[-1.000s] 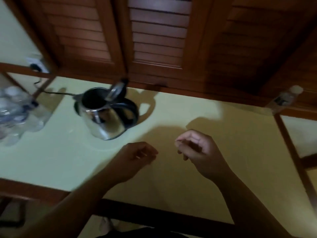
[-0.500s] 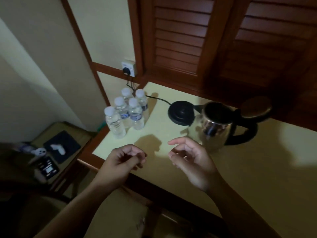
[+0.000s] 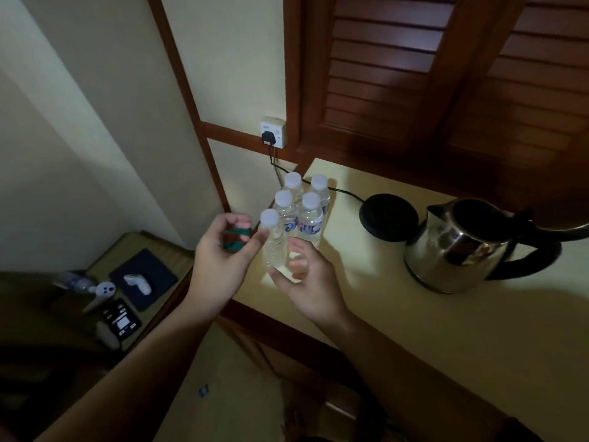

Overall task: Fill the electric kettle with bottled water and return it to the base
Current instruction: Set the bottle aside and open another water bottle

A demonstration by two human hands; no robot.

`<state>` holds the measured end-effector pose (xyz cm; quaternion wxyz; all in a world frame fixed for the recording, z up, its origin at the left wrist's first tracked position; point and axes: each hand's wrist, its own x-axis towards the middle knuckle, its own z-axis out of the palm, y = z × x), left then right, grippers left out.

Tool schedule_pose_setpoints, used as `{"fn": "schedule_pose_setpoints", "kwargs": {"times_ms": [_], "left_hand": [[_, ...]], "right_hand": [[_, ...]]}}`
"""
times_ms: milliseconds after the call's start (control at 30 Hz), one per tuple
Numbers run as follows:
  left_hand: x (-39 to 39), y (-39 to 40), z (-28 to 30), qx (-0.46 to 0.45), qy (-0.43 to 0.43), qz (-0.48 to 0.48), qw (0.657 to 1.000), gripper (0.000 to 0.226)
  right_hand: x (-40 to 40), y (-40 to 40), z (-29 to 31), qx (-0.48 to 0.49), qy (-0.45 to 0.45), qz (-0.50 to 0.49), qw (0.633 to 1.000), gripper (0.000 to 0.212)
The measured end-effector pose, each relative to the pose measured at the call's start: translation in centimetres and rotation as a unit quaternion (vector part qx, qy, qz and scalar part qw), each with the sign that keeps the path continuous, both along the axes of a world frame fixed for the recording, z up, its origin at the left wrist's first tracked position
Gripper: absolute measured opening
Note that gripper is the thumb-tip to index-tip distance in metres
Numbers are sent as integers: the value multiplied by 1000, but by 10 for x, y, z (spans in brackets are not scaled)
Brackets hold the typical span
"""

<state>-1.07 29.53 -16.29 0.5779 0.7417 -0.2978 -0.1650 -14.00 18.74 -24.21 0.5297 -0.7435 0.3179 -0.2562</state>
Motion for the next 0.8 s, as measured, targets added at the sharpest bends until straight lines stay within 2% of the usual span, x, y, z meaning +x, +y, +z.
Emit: {"fn": "schedule_pose_setpoints", "kwargs": {"times_ms": [167,400,500,700,800], "left_hand": [[8,-10,-5,0,-13,-45,999,36],[13,-14,-5,-3,-23,-79,997,42],[11,-14,-5,18,-60,-111,992,47],[-9,-28,3,30,-157,-247,956,51],[-31,-47,9,25,-188,-324,927,36]], "right_hand": [[27,3,-11,-9,-26,-64,998,57],[35,-2,-10,-55,-65,-104,991,39],[18,-5,-9,-89,-33,-98,991,40],[-49,-12,-5,-99,7,-98,990,54],[-88,-16,2,-65,-7,-109,992,53]]}}
